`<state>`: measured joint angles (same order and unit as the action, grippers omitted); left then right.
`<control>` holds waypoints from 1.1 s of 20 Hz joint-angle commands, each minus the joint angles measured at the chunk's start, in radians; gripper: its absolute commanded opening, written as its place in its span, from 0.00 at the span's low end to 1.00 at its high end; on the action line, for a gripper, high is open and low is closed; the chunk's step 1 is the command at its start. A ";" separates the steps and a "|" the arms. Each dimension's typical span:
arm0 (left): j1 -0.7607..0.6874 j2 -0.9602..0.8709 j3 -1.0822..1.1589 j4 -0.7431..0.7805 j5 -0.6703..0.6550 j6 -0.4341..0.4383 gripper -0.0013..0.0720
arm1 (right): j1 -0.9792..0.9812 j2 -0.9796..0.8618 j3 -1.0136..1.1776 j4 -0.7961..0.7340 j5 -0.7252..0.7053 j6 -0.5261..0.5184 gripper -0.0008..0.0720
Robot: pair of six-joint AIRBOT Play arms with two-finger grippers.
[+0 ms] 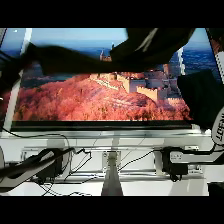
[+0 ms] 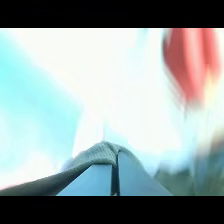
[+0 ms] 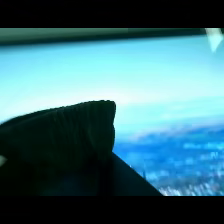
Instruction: Fold the clothes and pants, and hang the long-sleeved shirts on hangers.
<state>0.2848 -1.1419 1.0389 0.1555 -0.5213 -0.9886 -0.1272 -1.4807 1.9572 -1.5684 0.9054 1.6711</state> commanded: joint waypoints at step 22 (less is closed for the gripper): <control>0.540 -0.079 0.110 1.415 -0.693 -0.170 0.04 | -0.179 0.903 -1.259 -0.082 0.575 -0.086 0.06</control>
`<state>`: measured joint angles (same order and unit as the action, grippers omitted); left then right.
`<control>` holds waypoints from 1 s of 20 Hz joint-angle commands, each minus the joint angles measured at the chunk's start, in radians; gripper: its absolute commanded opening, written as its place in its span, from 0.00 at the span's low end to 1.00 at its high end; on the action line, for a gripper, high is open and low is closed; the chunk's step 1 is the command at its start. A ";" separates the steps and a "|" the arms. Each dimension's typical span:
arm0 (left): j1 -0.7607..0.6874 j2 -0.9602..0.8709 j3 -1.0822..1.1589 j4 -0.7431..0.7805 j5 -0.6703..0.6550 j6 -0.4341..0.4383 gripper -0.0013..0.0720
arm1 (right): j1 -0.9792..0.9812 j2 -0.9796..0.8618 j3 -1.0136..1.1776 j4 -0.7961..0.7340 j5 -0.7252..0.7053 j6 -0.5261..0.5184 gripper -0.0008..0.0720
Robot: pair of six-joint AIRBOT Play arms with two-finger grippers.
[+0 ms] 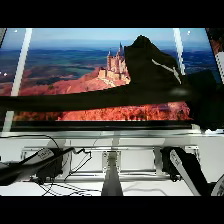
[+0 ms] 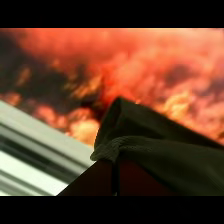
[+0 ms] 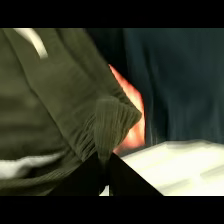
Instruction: Fold the clothes and pants, and hang the long-sleeved shirts on hangers.
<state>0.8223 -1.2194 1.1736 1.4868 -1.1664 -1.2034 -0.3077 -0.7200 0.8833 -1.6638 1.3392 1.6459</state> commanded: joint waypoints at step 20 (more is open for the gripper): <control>-0.013 -0.204 -0.164 0.518 -0.180 -0.098 0.97 | 0.001 0.157 -0.204 0.047 -0.027 -0.436 0.98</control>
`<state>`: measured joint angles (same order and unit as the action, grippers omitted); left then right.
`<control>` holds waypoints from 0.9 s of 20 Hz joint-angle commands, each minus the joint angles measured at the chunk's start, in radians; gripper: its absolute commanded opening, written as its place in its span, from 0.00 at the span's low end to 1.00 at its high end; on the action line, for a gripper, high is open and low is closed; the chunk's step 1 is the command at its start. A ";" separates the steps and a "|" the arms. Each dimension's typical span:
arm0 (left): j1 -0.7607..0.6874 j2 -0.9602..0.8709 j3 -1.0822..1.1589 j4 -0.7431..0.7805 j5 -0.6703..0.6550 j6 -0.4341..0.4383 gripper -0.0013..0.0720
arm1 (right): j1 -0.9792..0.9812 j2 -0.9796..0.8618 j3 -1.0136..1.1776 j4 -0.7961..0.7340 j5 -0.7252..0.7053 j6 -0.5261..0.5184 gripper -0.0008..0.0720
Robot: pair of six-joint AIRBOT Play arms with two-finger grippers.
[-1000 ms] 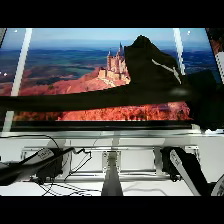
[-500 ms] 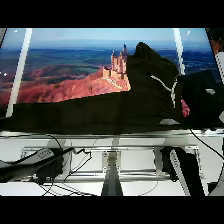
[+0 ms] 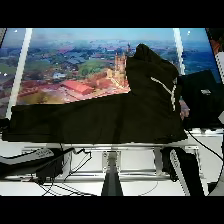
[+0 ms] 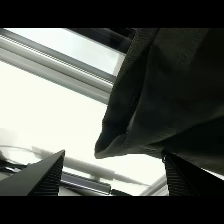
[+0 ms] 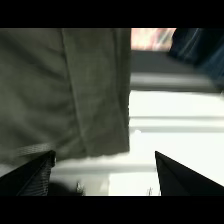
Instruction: Fold the clothes and pants, and hang the long-sleeved shirts on hangers.
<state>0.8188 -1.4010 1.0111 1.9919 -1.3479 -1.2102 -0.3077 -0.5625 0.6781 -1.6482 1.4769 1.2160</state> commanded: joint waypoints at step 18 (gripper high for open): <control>-0.717 -0.020 0.281 -0.076 0.224 -0.312 0.96 | 0.471 -1.127 0.832 0.288 -0.610 0.125 0.96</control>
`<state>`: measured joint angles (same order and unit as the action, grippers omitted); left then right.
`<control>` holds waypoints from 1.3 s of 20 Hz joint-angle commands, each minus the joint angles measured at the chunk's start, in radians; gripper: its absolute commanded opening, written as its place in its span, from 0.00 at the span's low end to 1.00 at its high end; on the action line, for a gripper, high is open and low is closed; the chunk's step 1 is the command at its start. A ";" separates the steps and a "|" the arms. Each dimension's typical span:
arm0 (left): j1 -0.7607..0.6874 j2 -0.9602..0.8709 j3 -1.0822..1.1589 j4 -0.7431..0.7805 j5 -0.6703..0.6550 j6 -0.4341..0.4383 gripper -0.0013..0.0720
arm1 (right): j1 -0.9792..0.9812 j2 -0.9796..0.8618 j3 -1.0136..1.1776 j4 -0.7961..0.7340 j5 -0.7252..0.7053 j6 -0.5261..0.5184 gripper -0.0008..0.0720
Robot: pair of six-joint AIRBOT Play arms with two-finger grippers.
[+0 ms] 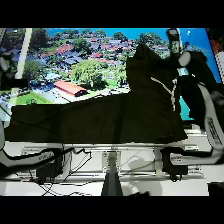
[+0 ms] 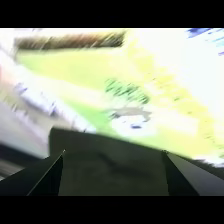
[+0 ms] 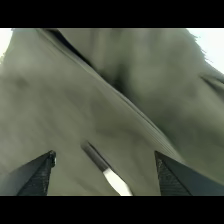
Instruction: Fold the clothes and pants, and hang the long-sleeved shirts on hangers.
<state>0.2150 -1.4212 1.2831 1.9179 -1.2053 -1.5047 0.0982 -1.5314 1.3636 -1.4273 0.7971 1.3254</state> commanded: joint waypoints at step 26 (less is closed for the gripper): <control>-0.289 -0.042 0.009 -0.254 0.173 -0.019 0.96 | 0.388 -0.253 0.438 -0.327 0.204 0.253 0.06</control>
<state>-0.0731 -1.4631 1.2911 1.7386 -1.0382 -1.5238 0.4244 -1.8618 1.7565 -1.7756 0.9443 1.5864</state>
